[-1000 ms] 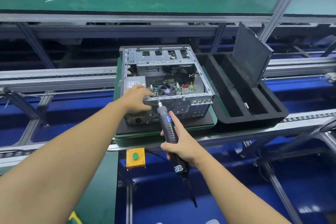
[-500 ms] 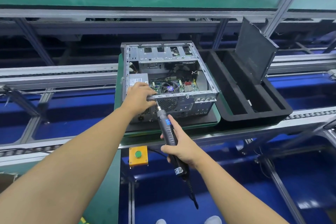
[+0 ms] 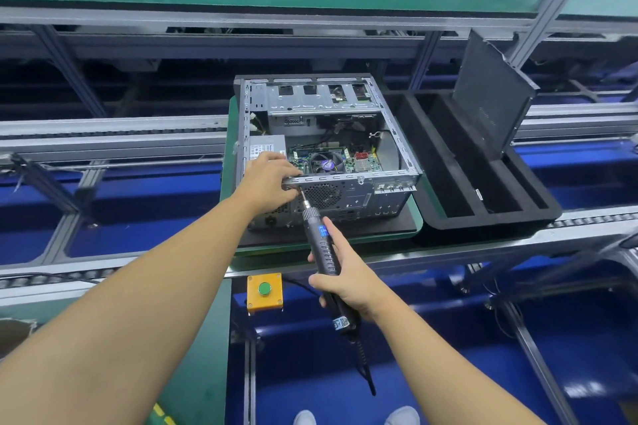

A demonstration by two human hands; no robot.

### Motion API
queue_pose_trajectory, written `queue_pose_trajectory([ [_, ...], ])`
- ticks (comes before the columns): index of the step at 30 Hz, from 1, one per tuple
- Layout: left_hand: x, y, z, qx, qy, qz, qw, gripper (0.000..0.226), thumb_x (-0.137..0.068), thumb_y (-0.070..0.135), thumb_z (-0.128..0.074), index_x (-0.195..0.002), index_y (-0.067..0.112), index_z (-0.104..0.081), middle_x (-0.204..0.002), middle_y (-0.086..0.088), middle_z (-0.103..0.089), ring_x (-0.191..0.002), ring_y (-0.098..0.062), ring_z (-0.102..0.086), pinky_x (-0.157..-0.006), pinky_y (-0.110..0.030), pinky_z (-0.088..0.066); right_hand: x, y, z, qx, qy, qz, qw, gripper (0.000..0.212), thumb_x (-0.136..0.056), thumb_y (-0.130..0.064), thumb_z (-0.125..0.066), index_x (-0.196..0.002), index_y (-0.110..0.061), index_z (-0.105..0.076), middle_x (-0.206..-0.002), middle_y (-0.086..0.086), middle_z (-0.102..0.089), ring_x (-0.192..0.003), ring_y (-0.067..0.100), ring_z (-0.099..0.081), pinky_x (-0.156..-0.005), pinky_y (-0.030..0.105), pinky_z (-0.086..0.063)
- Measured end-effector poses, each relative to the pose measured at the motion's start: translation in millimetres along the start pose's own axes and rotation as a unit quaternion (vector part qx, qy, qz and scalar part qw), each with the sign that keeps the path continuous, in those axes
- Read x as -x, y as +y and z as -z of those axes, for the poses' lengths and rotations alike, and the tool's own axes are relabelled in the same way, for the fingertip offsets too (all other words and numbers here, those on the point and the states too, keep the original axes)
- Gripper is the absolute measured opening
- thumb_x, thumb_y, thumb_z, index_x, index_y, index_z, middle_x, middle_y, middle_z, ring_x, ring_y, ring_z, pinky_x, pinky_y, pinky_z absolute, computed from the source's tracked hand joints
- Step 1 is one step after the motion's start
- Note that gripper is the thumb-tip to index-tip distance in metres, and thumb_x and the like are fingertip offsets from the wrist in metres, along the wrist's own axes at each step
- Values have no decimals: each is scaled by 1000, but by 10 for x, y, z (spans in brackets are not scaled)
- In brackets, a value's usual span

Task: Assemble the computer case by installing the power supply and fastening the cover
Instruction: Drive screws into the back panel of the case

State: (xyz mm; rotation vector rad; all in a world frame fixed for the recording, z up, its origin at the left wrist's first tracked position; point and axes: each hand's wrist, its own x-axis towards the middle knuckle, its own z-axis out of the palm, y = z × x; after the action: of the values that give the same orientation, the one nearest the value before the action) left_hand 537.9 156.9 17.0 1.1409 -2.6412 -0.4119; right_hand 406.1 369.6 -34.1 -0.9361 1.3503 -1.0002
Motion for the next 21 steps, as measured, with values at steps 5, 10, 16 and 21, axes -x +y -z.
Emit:
queue_pose_trajectory([
  [5, 2, 5, 8, 5, -2, 1, 1000, 40, -90, 34, -66, -130, 28, -65, -130, 14, -63, -134, -19, -34, -106, -44, -25, 11, -60, -56, -6, -2, -2, 1000, 108, -71, -23, -81, -143, -75, -20, -122, 6, -60, -67, 21, -61, -64, 38, -59],
  [10, -1, 13, 8, 8, 2, 4, 1000, 42, -89, 35, -71, -130, 26, -65, -130, 12, -64, -135, -19, -34, -106, -42, -24, -5, -83, -162, -37, 1, -20, 999, 113, -67, -23, -81, -150, -67, -17, -125, 10, -59, -61, 24, -61, -62, 38, -58],
  [16, -13, 25, 19, 7, -2, 12, 1000, 44, -88, 36, -72, -131, 26, -65, -128, 12, -64, -135, -19, -33, -107, -40, -24, -26, -114, -177, -43, 7, -27, 999, 114, -70, -19, -80, -153, -64, -15, -126, 12, -59, -67, 24, -63, -65, 40, -58],
  [21, -15, 19, 20, 5, 1, 9, 1000, 45, -88, 36, -73, -131, 25, -65, -128, 10, -65, -134, -19, -34, -107, -38, -25, -46, -160, -196, -53, 12, -29, 998, 116, -72, -16, -81, -157, -58, -15, -123, 9, -60, -71, 22, -64, -65, 38, -57],
])
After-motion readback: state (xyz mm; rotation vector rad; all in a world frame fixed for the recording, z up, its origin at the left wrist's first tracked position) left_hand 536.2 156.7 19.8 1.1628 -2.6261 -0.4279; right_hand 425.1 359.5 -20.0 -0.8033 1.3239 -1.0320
